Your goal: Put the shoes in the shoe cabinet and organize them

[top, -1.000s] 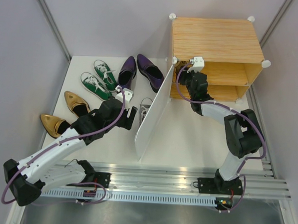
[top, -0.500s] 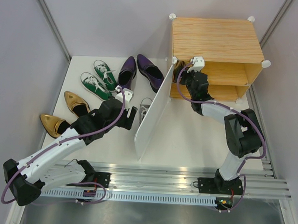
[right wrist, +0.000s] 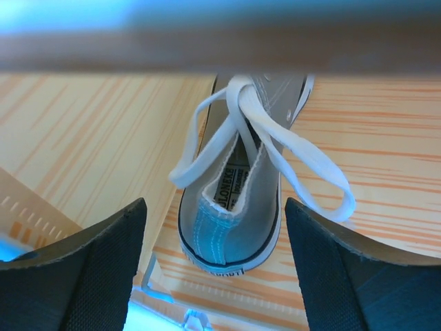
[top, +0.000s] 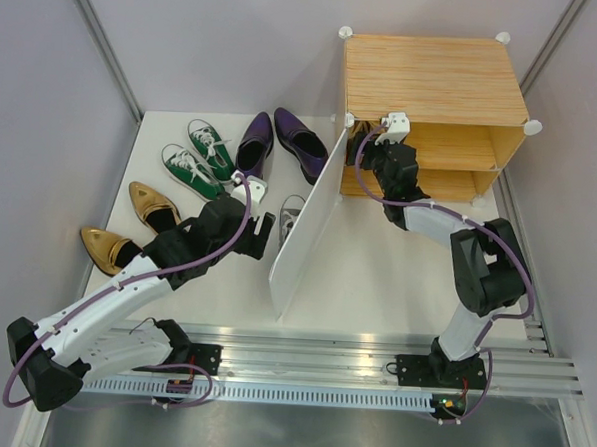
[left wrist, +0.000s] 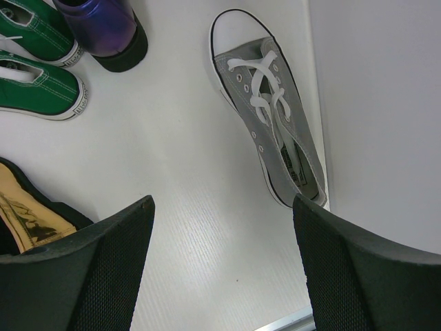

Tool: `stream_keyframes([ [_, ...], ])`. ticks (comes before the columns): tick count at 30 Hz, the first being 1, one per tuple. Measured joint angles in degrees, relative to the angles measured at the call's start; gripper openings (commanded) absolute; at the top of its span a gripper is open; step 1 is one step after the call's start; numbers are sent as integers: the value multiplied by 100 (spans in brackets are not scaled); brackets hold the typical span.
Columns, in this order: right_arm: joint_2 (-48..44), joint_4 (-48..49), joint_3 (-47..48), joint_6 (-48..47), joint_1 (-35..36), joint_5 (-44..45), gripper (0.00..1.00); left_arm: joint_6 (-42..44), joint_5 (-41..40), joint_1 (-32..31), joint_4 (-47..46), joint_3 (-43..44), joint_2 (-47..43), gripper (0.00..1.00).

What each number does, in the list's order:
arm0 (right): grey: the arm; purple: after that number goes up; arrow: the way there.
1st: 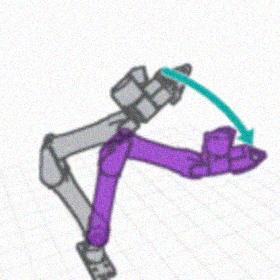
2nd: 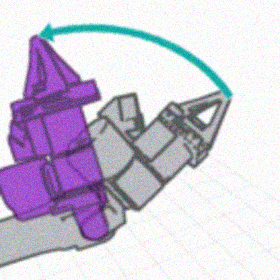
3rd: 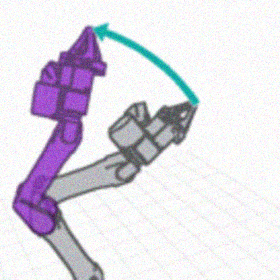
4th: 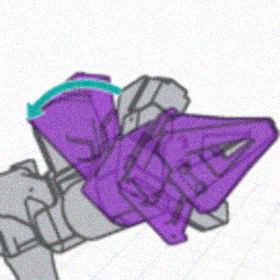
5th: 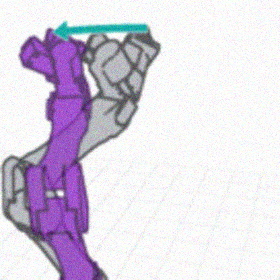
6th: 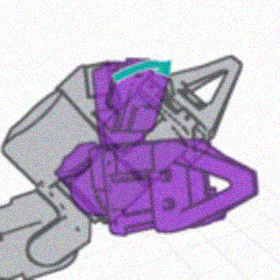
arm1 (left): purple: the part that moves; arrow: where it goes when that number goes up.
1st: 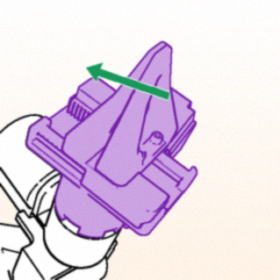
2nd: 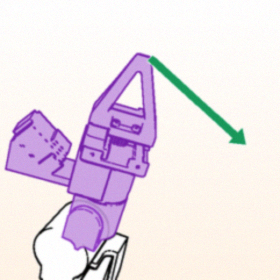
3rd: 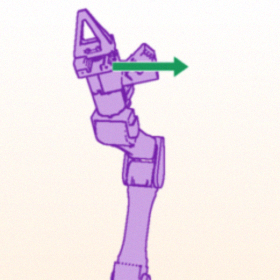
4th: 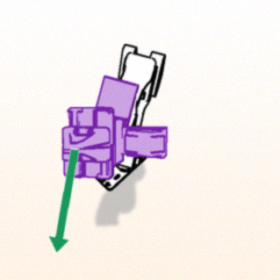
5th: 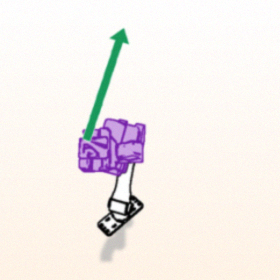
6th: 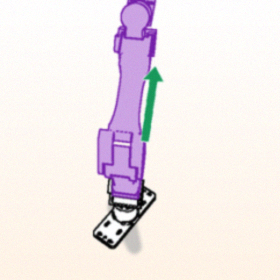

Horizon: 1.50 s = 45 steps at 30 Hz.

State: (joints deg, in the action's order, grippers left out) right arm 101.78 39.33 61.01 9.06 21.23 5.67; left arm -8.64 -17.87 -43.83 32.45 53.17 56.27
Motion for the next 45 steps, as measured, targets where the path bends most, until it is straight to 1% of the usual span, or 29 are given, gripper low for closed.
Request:
stream_keyframes([
  [2, -81, -164, 0, 4, -9, -44, 93, 0, 0, 0, -2, 0, 0, 84],
  [4, -201, -391, -4, 4, -9, -92, 98, 0, -4, 0, 0, 0, 0, 84],
  [8, -632, -896, -57, -26, -9, -114, 98, 0, -15, 0, 0, 0, 0, 84],
  [12, -1255, -1438, -109, -35, -9, 13, 98, -2, -142, 0, 0, 0, -50, 84],
  [14, -1655, -1506, -369, -2, -13, 101, 98, -2, -238, 0, 0, 0, -118, 84],
  [17, -2487, -1687, -1104, 118, -46, 282, 98, -2, -448, 0, -4, 0, -243, 84],
  [19, -2970, -1853, -1539, 247, -63, 382, 95, -2, -573, 0, -17, -7, -256, 84],
  [20, -3134, -1952, -1687, 310, -76, 422, 94, -2, -664, 4, -28, -11, -223, 85],
  [22, -3558, -2157, -2050, 470, -85, 511, 91, -9, -896, 70, -26, -11, -55, 90],
  [24, -4002, -2369, -2426, 643, -90, 581, 87, -61, -951, 313, 7, -9, 216, 90],
  [26, -4330, -2509, -2688, 789, -90, 597, 86, -149, -841, 702, 52, -9, 444, 90],
  [29, -4719, -2699, -2955, 970, -90, 605, 85, -341, -323, 1362, 63, -7, 678, 91],
  [32, -4942, -2789, -3104, 1121, -90, 601, 85, -533, 428, 1731, 28, 2, 837, 91],
  [35, -4977, -2826, -3167, 1226, -90, 597, 85, -710, 1311, 1746, -125, -4, 935, 89],
  [38, -4977, -2870, -3226, 1311, -90, 597, 85, -890, 1987, 1735, -337, -2, 1185, 88],
  [40, -4977, -2881, -3283, 1349, -94, 601, 84, -1001, 2297, 1735, -402, -4, 1414, 85],
  [45, -5056, -2920, -3436, 1375, -118, 658, 85, -1311, 2686, 1735, -431, 0, 1832, 85],
])
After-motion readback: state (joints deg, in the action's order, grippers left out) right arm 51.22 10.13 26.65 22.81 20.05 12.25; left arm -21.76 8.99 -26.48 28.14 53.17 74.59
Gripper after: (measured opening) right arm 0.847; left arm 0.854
